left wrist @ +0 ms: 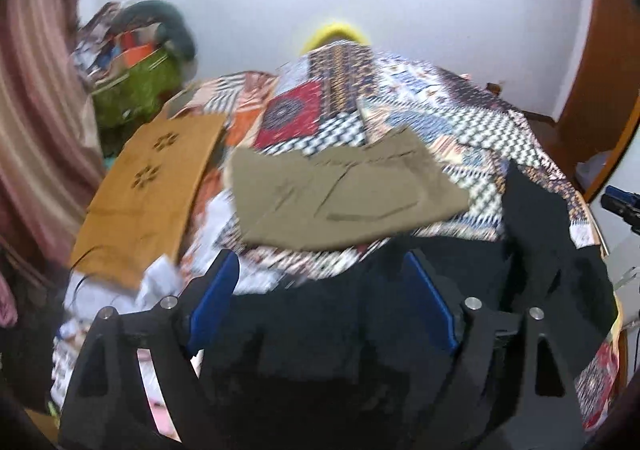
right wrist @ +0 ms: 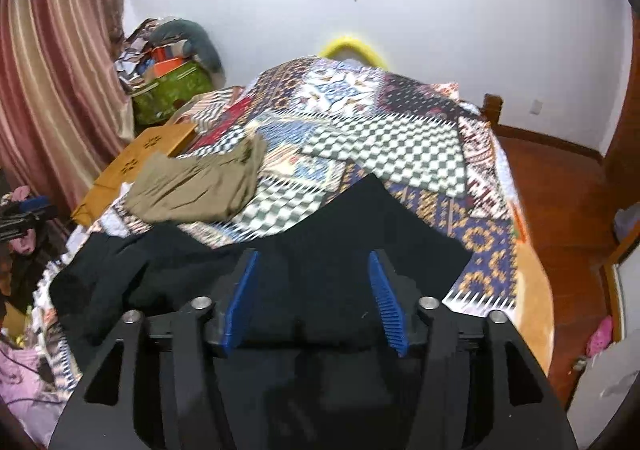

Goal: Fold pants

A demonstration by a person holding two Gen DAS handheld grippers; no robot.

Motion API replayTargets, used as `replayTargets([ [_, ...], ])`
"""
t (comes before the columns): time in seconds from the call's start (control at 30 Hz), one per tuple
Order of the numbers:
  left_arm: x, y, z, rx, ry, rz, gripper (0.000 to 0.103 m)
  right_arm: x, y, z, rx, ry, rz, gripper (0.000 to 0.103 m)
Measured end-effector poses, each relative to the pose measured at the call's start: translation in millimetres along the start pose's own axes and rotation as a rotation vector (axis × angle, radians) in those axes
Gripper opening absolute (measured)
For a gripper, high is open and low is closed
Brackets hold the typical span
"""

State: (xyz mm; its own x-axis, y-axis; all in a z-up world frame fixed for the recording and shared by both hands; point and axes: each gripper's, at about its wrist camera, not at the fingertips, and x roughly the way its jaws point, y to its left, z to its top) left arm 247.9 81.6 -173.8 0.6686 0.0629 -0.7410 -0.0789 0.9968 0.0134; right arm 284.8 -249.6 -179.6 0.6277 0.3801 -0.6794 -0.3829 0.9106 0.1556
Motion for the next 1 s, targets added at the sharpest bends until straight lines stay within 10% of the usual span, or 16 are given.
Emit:
replayTargets([
  [0.8,165,-42,32,-0.013,0.198,-0.111,0.084,210,-68,52,0.037,0.266,0.027,0.057],
  [1.0,162,-45,28,0.007,0.194,-0.098,0.084,208,-58,49,0.000,0.248,0.036,0.024],
])
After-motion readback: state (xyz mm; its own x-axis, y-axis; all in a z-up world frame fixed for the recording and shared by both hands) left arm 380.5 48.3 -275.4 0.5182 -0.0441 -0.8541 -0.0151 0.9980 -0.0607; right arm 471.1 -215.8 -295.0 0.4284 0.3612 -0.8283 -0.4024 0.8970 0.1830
